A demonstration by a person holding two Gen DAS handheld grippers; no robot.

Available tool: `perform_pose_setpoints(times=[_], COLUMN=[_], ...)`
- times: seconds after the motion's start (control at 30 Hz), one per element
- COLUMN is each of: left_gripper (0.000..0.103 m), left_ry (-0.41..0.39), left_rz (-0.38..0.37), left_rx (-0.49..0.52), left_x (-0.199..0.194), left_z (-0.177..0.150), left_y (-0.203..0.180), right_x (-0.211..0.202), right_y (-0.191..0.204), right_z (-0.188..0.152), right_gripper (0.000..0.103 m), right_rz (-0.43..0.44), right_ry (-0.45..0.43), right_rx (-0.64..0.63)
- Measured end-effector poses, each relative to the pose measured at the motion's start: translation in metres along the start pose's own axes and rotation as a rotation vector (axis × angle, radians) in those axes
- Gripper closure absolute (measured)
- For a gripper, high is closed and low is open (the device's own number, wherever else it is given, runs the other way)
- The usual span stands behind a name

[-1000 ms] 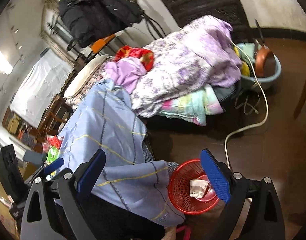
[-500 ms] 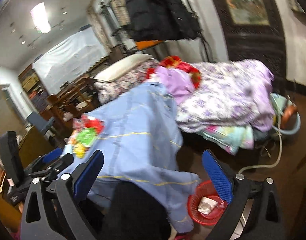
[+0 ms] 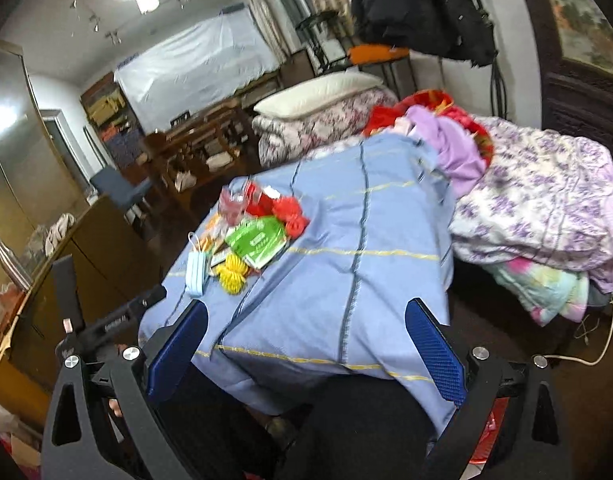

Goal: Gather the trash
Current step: 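Move both open tools back to the trash pile on the bed, then grasp the blue face mask with the left tool while the right grasps the red mesh net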

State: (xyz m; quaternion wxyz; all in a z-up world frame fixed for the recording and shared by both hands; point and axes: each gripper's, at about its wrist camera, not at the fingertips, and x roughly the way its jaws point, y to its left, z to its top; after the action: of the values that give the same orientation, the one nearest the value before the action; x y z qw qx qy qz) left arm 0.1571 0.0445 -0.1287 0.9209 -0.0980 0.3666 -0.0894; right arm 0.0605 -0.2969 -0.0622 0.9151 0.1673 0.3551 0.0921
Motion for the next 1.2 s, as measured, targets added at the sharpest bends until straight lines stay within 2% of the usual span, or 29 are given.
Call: perform_pose_setpoints(times=[0.13,0.43,0.63,0.77,0.83,1.0,1.1,1.2], left_gripper=[0.007,0.008,0.024,0.026,0.026,0.022,0.021,0.020], left_ry=[0.032,0.096,0.087,0.050,0.040,0.022,0.015,0.004], left_rz=[0.038,0.078,0.103,0.126,0.136,0.141,0.138,0.110], left_rx=[-0.009,0.057,0.092,0.133,0.154,0.186,0.185,0.168], left_x=[0.021,0.073,0.090,0.092,0.094,0.096,0.097,0.095], left_z=[0.005,0.023,0.023,0.018,0.016,0.011,0.011,0.011], left_y=[0.016,0.013,0.015,0.010,0.007,0.005,0.005,0.009], right_x=[0.030,0.074,0.096,0.121,0.131,0.168,0.189,0.206], right_y=[0.005,-0.006,-0.007,0.000,0.004,0.014,0.016,0.018], right_z=[-0.001,0.006,0.023,0.041,0.047,0.065,0.073,0.079], right_gripper=[0.006,0.006,0.006,0.007,0.010,0.028,0.033,0.034], right_rz=[-0.015,-0.018,-0.027,-0.018,-0.010,0.003,0.007,0.003], right_ry=[0.049,0.113,0.108,0.106,0.102,0.112,0.128,0.135], right_rx=[-0.020,0.002,0.002,-0.017,-0.025,-0.050,-0.042,-0.046])
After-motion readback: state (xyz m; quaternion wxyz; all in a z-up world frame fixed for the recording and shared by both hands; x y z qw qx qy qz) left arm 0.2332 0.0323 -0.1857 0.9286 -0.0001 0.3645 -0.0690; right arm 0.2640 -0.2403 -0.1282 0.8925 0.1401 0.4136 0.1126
